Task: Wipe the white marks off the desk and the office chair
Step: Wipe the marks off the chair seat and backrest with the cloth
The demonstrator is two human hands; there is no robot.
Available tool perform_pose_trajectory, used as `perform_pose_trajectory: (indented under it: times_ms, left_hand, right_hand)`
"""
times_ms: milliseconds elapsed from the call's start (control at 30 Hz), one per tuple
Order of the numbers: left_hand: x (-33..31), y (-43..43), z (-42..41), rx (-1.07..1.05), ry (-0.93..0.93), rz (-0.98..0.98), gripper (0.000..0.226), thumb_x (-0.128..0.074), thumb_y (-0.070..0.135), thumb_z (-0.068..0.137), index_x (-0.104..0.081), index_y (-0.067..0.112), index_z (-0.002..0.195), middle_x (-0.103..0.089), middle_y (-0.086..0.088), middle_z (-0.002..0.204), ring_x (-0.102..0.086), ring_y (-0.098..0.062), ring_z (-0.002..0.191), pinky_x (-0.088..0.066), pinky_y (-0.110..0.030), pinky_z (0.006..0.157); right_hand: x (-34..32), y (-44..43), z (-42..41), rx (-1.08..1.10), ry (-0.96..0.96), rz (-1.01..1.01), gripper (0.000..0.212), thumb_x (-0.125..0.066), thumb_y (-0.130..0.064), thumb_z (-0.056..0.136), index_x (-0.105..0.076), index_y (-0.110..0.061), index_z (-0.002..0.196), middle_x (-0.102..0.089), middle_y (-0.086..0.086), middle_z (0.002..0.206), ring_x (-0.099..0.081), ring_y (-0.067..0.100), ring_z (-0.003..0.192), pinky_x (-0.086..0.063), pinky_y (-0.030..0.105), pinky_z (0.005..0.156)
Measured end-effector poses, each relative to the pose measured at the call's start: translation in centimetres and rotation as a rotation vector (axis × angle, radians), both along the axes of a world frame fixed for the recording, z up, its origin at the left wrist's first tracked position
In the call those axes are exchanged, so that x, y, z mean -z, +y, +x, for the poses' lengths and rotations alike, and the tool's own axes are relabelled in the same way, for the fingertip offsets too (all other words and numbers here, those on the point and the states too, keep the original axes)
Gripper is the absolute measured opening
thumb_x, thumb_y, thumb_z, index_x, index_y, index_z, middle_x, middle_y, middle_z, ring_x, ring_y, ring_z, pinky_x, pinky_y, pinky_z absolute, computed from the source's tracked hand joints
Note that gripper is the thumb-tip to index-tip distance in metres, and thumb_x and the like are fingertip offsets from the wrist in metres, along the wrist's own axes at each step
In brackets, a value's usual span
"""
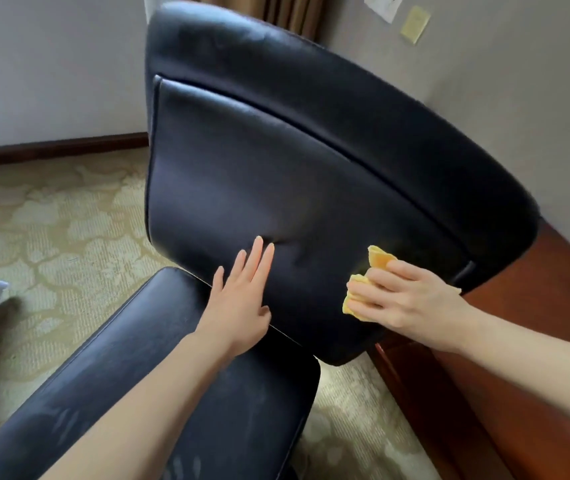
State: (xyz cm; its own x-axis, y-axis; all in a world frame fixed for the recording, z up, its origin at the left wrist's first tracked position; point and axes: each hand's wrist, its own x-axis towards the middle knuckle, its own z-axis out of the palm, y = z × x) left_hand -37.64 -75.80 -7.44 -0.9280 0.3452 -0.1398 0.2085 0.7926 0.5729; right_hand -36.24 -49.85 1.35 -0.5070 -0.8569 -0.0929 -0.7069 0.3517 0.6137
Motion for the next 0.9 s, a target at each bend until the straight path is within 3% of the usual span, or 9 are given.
perform_pose_trajectory:
  times_ms: [133,233,367,467,600,733,900]
  left_hand:
    - [-1.3,0.4,1.0,0.009,0.003,0.004,0.089,-0.047,0.016,0.090,0.020,0.028,0.148,0.036,0.019,0.144,0.016,-0.015,0.145,0.002,-0.041,0.117]
    - [-2.3,0.5,2.6,0.010,-0.014,0.001,0.089,-0.046,0.016,0.090,0.021,0.029,0.148,0.038,0.021,0.141,0.018,-0.014,0.144,0.004,-0.040,0.117]
    - [-3.6,-0.3,3.9,-0.025,-0.012,-0.030,0.088,-0.045,0.017,0.091,0.021,0.031,0.147,0.039,0.022,0.141,0.019,-0.012,0.144,0.004,-0.039,0.116]
    - [-4.7,-0.9,4.5,-0.063,0.002,-0.058,0.087,-0.046,0.020,0.092,0.021,0.032,0.146,0.038,0.022,0.142,0.019,-0.012,0.144,0.004,-0.037,0.116]
    - [-6.4,-1.5,5.2,-0.091,0.032,-0.100,0.089,-0.047,0.021,0.092,0.026,0.036,0.142,0.040,0.025,0.138,0.020,-0.011,0.143,0.004,-0.039,0.116]
    - [-8.0,-1.8,4.6,-0.120,0.035,-0.115,0.087,-0.048,0.021,0.093,0.019,0.034,0.146,0.039,0.029,0.135,0.020,-0.010,0.143,0.003,-0.040,0.116]
    - [-10.1,0.9,2.8,-0.067,0.082,-0.143,0.083,-0.048,0.021,0.093,0.013,0.030,0.149,0.030,0.021,0.147,0.017,-0.013,0.145,0.001,-0.042,0.116]
  right_hand:
    - [-3.4,-0.3,-1.7,0.010,0.083,-0.092,0.047,-0.028,-0.002,0.098,-0.069,-0.022,0.086,-0.068,-0.003,0.100,-0.064,0.017,0.083,-0.039,0.031,0.081]
    - [-4.9,-0.7,-3.0,0.010,0.133,-0.181,0.046,-0.031,-0.002,0.096,-0.070,-0.024,0.087,-0.068,-0.003,0.101,-0.064,0.019,0.083,-0.042,0.032,0.080]
    - [-4.5,-3.0,-4.6,0.024,0.211,-0.376,0.028,-0.053,-0.003,0.084,-0.072,-0.024,0.083,-0.069,0.000,0.095,-0.064,0.021,0.080,-0.044,0.033,0.079]
    - [-2.1,-5.9,-4.9,0.113,0.161,-0.489,0.018,-0.077,-0.008,0.067,-0.073,-0.023,0.076,-0.070,-0.002,0.089,-0.065,0.019,0.078,-0.049,0.031,0.078]
    - [1.6,-8.3,-3.7,0.219,0.024,-0.421,0.019,-0.082,-0.018,0.062,-0.072,-0.028,0.076,-0.068,-0.007,0.090,-0.064,0.015,0.081,-0.051,0.027,0.078]
    - [4.2,-7.1,-1.9,0.148,-0.032,-0.362,0.011,-0.076,-0.017,0.071,-0.070,-0.027,0.073,-0.066,-0.008,0.088,-0.063,0.015,0.081,-0.049,0.028,0.082]
    - [7.1,-2.2,1.6,0.031,-0.013,-0.178,0.022,-0.049,-0.013,0.087,-0.066,-0.020,0.075,-0.061,-0.008,0.082,-0.058,0.015,0.079,-0.041,0.031,0.094]
